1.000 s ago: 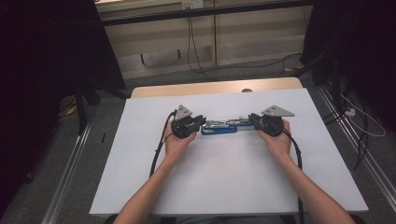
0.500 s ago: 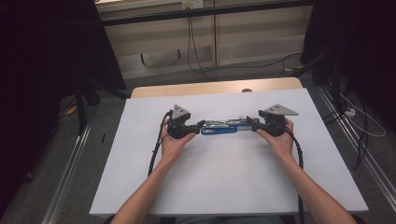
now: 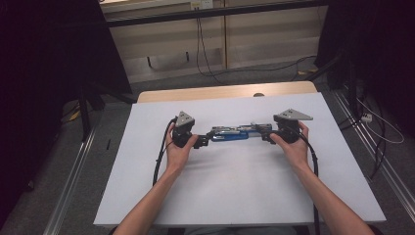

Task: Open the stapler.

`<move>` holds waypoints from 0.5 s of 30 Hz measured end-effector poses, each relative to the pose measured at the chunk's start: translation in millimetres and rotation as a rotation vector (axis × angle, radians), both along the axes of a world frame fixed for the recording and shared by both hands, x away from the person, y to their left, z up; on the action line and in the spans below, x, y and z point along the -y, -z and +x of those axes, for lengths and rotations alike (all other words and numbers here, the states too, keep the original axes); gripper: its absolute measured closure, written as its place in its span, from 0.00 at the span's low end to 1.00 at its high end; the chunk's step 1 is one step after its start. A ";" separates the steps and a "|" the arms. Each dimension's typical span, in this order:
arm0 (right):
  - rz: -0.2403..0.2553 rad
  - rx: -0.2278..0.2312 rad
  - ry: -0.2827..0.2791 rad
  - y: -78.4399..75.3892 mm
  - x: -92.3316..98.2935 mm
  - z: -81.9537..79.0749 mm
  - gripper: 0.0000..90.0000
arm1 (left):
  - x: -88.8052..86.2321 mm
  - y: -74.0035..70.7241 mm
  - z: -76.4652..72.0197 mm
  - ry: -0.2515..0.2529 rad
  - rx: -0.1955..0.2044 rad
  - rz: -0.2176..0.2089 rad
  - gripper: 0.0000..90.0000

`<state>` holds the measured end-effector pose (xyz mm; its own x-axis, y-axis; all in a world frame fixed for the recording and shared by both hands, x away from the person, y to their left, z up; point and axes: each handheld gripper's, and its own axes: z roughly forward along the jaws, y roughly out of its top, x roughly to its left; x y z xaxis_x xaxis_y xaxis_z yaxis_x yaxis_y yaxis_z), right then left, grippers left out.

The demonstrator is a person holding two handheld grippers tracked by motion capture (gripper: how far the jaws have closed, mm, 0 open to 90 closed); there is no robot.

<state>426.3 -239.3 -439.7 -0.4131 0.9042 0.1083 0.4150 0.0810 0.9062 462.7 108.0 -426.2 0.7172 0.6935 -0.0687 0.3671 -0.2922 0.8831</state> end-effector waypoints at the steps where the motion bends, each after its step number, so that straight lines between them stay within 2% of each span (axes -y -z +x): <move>1: 0.003 -0.002 -0.004 0.0 -0.1 -0.2 0.16 | -0.1 -0.3 -1.2 0.002 0.004 -0.003 0.06; 4: 0.001 -0.022 -0.013 1.1 -1.7 -0.6 0.13 | -4.7 -2.7 -5.3 -0.001 0.025 0.016 0.06; 7: -0.012 -0.026 -0.024 2.0 -3.8 -0.3 0.12 | -11.7 -2.9 -8.2 -0.018 0.019 0.001 0.06; 15: -0.007 -0.019 -0.037 0.8 -5.0 2.5 0.12 | -28.7 -1.4 -19.5 -0.040 0.017 0.025 0.07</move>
<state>428.8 -234.3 -440.4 -0.4444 0.8891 0.1098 0.4285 0.1033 0.8976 443.2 136.7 -424.8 0.6895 0.7232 -0.0396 0.3644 -0.2992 0.8819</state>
